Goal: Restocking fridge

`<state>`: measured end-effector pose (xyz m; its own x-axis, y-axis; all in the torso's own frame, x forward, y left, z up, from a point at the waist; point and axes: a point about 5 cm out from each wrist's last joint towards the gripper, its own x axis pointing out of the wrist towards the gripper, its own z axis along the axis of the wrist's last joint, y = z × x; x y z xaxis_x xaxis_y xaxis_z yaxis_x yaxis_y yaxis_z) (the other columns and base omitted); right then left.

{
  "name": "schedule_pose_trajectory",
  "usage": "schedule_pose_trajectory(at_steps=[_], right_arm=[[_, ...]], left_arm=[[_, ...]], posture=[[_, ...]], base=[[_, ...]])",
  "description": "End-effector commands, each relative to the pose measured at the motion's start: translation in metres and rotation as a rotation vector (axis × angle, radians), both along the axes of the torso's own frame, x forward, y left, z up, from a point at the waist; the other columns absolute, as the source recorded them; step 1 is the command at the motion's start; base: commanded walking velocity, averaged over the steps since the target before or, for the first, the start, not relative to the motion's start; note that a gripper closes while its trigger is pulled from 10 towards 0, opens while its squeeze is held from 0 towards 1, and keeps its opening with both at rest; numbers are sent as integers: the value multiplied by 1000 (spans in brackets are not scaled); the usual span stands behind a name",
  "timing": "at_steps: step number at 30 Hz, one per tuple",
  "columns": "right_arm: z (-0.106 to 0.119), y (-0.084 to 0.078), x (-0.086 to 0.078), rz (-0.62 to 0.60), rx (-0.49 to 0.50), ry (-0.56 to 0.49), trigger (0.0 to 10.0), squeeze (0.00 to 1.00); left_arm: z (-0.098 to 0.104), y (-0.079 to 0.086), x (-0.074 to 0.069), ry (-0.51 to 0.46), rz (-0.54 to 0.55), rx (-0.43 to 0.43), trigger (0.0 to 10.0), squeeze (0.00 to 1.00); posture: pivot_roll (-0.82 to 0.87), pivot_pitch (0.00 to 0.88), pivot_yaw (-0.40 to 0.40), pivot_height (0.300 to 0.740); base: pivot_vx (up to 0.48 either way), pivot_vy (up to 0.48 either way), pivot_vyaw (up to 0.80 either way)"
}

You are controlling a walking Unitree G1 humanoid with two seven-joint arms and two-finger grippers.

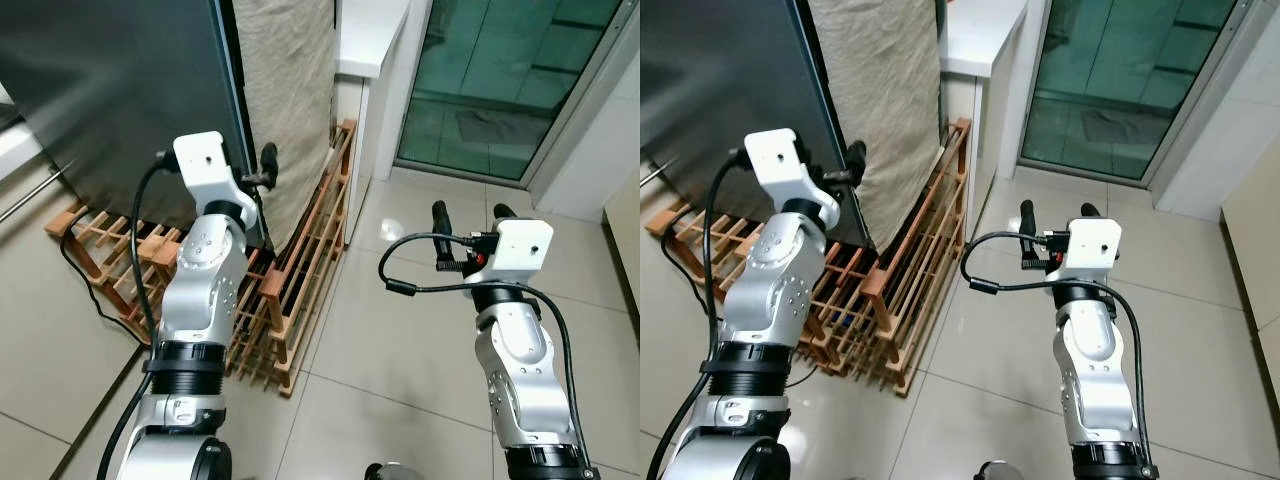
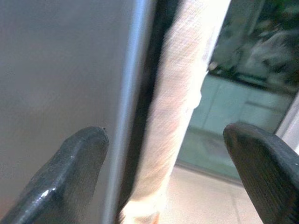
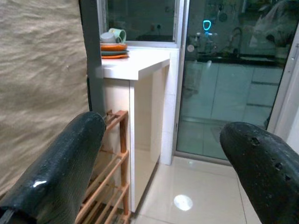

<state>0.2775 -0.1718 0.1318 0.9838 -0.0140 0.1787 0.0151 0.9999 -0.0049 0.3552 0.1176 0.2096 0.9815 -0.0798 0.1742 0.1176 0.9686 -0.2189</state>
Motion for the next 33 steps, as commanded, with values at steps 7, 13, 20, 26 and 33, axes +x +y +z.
schedule_pose_trajectory(at_steps=[7,13,20,26,33], right_arm=[[1,-1,-3,2,-10,-8,10000,4],[3,-5,-3,3,-21,-8,10000,4],[4,-7,-4,5,-35,-9,10000,4],[2,-7,-5,6,-33,0,10000,4],[0,-3,-4,26,-29,9,10000,8]], left_arm=[[12,-23,14,-25,-58,2,10000,0],[11,-30,22,-4,-31,6,10000,0],[15,-20,17,-29,-36,-18,10000,0],[-7,-3,-3,-4,1,-1,10000,0],[-22,-3,-5,39,37,-28,10000,0]], posture=[[-157,0,48,740],[-175,0,38,740],[-185,0,38,740],[-162,0,24,740],[-147,0,10,740]], base=[[0,0,0],[0,0,0],[0,0,0],[0,0,0],[0,0,0]])
